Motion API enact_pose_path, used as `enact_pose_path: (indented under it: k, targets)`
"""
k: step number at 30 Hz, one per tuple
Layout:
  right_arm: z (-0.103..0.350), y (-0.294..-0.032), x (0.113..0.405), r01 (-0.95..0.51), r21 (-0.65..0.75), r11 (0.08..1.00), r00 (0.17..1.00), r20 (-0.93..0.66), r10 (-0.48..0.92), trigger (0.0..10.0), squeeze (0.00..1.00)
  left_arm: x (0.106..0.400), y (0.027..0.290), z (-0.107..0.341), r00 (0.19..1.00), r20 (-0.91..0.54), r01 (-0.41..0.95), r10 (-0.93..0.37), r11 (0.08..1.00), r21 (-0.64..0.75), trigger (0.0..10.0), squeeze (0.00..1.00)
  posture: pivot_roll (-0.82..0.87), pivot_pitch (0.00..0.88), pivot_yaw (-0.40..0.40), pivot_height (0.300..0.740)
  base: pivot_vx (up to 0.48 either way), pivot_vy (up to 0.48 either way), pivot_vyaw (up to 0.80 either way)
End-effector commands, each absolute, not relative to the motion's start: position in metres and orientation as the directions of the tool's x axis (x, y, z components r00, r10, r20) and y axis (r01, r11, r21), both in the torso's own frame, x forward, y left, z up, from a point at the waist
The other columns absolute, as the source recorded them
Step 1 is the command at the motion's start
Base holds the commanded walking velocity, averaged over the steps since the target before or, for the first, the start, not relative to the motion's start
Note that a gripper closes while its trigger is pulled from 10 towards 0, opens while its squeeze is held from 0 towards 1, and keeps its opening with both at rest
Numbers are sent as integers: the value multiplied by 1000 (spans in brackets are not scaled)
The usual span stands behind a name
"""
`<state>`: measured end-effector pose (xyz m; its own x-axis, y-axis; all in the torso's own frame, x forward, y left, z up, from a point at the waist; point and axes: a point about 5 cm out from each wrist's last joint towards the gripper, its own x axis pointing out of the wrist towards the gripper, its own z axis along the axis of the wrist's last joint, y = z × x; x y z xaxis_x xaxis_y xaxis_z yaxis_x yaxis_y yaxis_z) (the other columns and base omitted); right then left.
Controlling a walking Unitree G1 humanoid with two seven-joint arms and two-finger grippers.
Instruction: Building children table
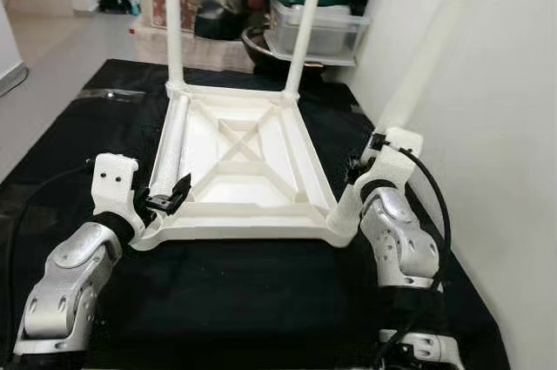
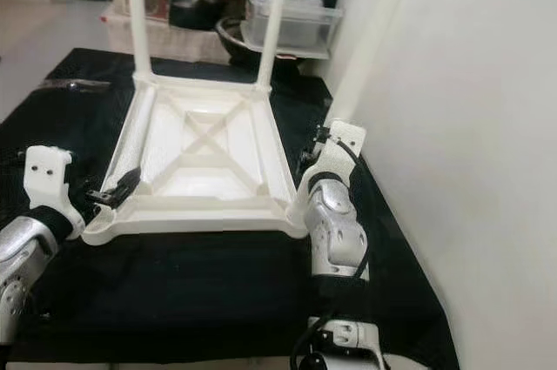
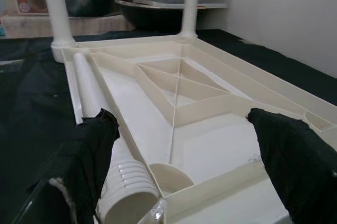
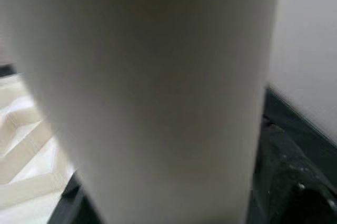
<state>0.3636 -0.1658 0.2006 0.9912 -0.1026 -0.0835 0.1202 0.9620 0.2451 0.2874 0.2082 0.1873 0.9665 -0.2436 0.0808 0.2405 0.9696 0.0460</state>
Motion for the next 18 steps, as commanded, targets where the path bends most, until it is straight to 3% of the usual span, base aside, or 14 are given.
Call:
enact_pose_path:
  k: [1, 3, 6, 8, 10, 11, 12, 15, 16, 18]
  targets:
    - [219, -175, 369, 67, 286, 956, 998, -3, -69, 10000, 0, 287, 204, 184, 964, 75, 255, -257, 966, 31, 10000, 0, 84, 0, -130, 740, 0, 0, 0]
    - [243, -185, 374, -147, 397, 906, 988, 110, 112, 10000, 0, 286, 205, 182, 964, 73, 253, -255, 967, 29, 10000, 0, 84, 0, -130, 740, 0, 0, 0]
    - [252, -192, 374, -253, 407, 878, 965, 170, 200, 10000, 0, 287, 206, 182, 965, 73, 251, -253, 967, 28, 10000, 0, 86, 0, -137, 740, 0, 0, 0]
    - [260, -199, 369, -424, 364, 829, 903, 245, 353, 10000, 0, 288, 206, 182, 965, 74, 250, -251, 968, 26, 10000, 0, 85, 0, -135, 740, 0, 0, 0]
    - [260, -199, 369, -424, 364, 829, 903, 245, 353, 10000, 0, 288, 206, 182, 965, 74, 250, -251, 968, 26, 10000, 0, 85, 0, -135, 740, 0, 0, 0]
    - [260, -197, 366, -514, 323, 795, 855, 266, 444, 10000, 0, 288, 205, 182, 965, 75, 252, -253, 968, 26, 10000, 0, 87, 0, -137, 740, 0, 0, 0]
    - [260, -197, 366, -514, 323, 795, 855, 266, 444, 10000, 0, 288, 205, 182, 965, 75, 252, -253, 968, 26, 10000, 0, 87, 0, -137, 740, 0, 0, 0]
    - [237, -159, 351, -759, 186, 624, 651, 196, 734, 10000, 0, 289, 203, 182, 963, 77, 257, -258, 966, 27, 10000, 0, 101, 0, -144, 740, 0, 0, 0]
    - [237, -159, 351, -759, 186, 624, 651, 196, 734, 10000, 0, 289, 203, 182, 963, 77, 257, -258, 966, 27, 10000, 0, 101, 0, -144, 740, 0, 0, 0]
    - [222, -139, 343, -838, 119, 532, 544, 129, 829, 10000, 0, 288, 204, 183, 963, 79, 255, -257, 966, 29, 10000, 0, 125, 0, -152, 740, 0, 0, 0]
